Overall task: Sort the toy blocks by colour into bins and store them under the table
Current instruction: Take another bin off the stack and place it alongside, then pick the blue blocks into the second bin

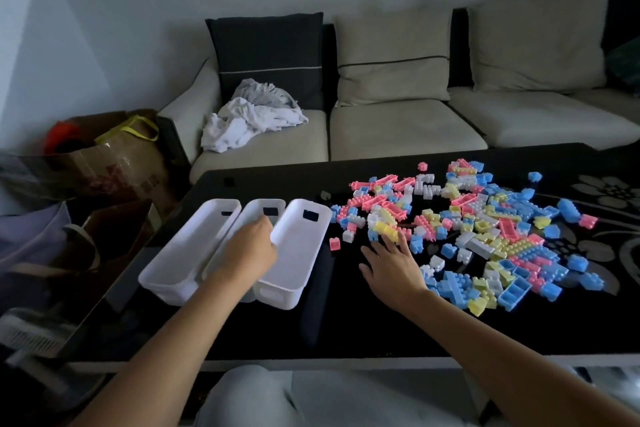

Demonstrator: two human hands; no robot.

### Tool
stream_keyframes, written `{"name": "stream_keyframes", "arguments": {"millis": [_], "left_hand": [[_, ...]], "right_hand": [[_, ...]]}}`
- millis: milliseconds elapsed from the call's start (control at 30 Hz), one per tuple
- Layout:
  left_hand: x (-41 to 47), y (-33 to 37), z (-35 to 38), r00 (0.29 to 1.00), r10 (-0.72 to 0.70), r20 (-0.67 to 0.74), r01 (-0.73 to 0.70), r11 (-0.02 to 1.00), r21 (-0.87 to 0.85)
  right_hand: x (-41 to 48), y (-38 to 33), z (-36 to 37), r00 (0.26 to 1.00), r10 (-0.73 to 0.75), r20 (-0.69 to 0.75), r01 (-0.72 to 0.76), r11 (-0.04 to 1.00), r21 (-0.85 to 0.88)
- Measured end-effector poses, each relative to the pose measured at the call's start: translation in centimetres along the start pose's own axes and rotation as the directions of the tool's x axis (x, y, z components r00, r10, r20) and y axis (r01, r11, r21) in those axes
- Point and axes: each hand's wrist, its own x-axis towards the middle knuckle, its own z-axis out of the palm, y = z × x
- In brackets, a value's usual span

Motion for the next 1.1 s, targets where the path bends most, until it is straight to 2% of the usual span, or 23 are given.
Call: {"name": "stream_keyframes", "arguments": {"millis": [100,167,267,333,400,467,500,567,667,733,933,1100], "left_hand": [[-0.7,0.5,1.0,0.993,0.036,-0.112,-0.027,0.996,0.081],[-0.4,0.5,1.8,0.990,0.072,-0.120,-0.052,0.985,0.162],[-0.2,0.5,2.4,0.995,0.063,-0.080,-0.038,0.960,0.277],[-0.1,0.6,2.8,0.994,0.056,-0.092,-0.028,0.958,0.286],[-0.2,1.4,2.9,0.982,0.100,-0.161,-0.072,0.982,0.175],[-0.8,3.4,2.9,0.963,0.188,-0.193,-0.204,0.977,-0.068],[-1.3,4.7,2.8,0.954,0.247,-0.169,-0.278,0.939,-0.200],[-2.9,7.8,2.9,0.902,0.428,-0.053,-0.417,0.836,-0.357],[-5.0,11.9,4.6,0.763,0.635,0.117,-0.556,0.738,-0.381],[-6.0,14.0,6.3,0.729,0.665,0.162,-0.575,0.723,-0.384],[-6.4,17.4,10.1,0.790,0.608,0.076,-0.563,0.769,-0.302],[-5.0,18.2,11.1,0.767,0.641,0.031,-0.603,0.736,-0.309]], "right_hand": [[0.3,0.6,-0.2,1.000,-0.019,0.014,0.019,1.000,0.006],[0.5,0.8,-0.5,0.998,-0.054,0.031,0.053,0.998,0.043],[0.4,1.8,-1.9,0.993,-0.106,0.053,0.095,0.978,0.187],[-0.2,2.7,-3.4,0.993,-0.097,0.070,0.069,0.942,0.328],[-1.0,4.2,-4.7,0.999,-0.048,0.000,0.044,0.922,0.385],[-1.9,5.8,-6.3,0.995,0.026,-0.094,0.012,0.926,0.377],[-2.3,6.8,-7.0,0.995,0.042,-0.096,-0.003,0.927,0.375],[-3.7,8.7,-8.1,1.000,0.002,0.019,-0.009,0.925,0.381],[-6.0,11.0,-8.8,0.976,-0.094,0.197,0.025,0.945,0.326],[-7.4,12.1,-8.6,0.967,-0.083,0.240,0.017,0.964,0.267],[-11.0,14.5,-6.7,0.962,0.237,0.138,-0.261,0.945,0.199],[-11.4,14.2,-5.2,0.962,0.249,0.110,-0.266,0.945,0.189]]}}
